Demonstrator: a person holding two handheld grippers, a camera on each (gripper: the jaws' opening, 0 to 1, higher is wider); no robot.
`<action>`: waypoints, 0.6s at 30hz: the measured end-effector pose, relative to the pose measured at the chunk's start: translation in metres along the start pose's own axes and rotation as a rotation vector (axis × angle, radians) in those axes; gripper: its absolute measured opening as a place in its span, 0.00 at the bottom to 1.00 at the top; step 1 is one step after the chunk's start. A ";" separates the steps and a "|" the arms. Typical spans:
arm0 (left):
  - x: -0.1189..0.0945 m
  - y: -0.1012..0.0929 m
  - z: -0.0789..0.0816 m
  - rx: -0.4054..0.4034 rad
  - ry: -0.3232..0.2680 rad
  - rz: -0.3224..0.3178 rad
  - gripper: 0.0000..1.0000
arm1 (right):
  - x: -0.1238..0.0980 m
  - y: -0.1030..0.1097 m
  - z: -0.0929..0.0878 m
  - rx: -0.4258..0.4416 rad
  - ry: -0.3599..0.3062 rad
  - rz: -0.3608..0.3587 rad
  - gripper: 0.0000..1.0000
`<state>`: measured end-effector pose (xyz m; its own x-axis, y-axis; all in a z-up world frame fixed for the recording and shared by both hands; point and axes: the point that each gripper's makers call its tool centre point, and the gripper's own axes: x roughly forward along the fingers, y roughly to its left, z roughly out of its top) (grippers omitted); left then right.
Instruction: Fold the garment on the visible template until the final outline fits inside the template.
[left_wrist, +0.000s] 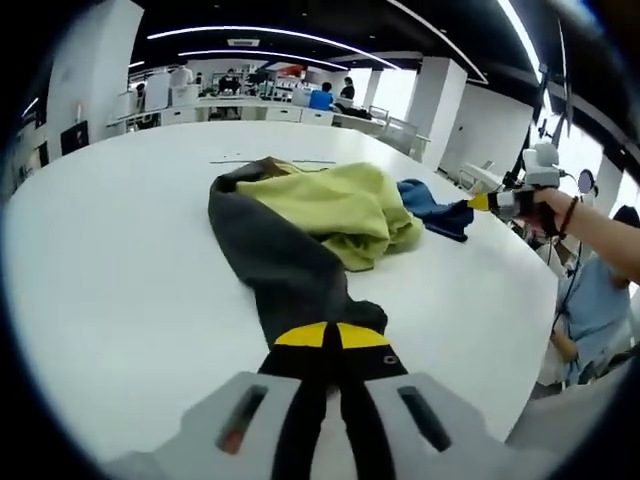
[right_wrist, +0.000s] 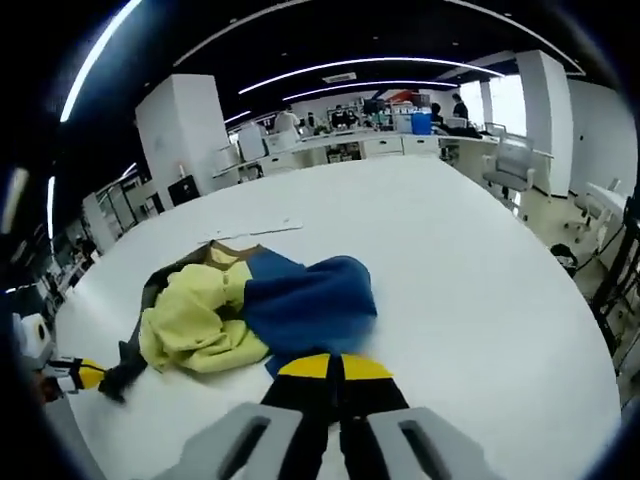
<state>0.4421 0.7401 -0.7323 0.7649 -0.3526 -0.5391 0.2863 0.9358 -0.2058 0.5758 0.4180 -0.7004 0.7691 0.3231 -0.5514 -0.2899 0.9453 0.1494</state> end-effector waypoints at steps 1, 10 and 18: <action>-0.002 0.004 0.002 -0.004 -0.005 0.010 0.00 | 0.000 0.004 0.004 -0.014 -0.004 0.009 0.00; -0.020 0.042 0.005 -0.035 -0.022 0.102 0.00 | 0.017 0.043 0.032 -0.065 -0.037 0.079 0.00; -0.030 0.062 0.004 -0.065 -0.033 0.146 0.00 | 0.042 0.081 0.051 -0.111 -0.044 0.153 0.00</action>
<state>0.4397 0.8084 -0.7255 0.8143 -0.2118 -0.5404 0.1335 0.9744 -0.1806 0.6137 0.5107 -0.6694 0.7346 0.4665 -0.4927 -0.4645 0.8751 0.1359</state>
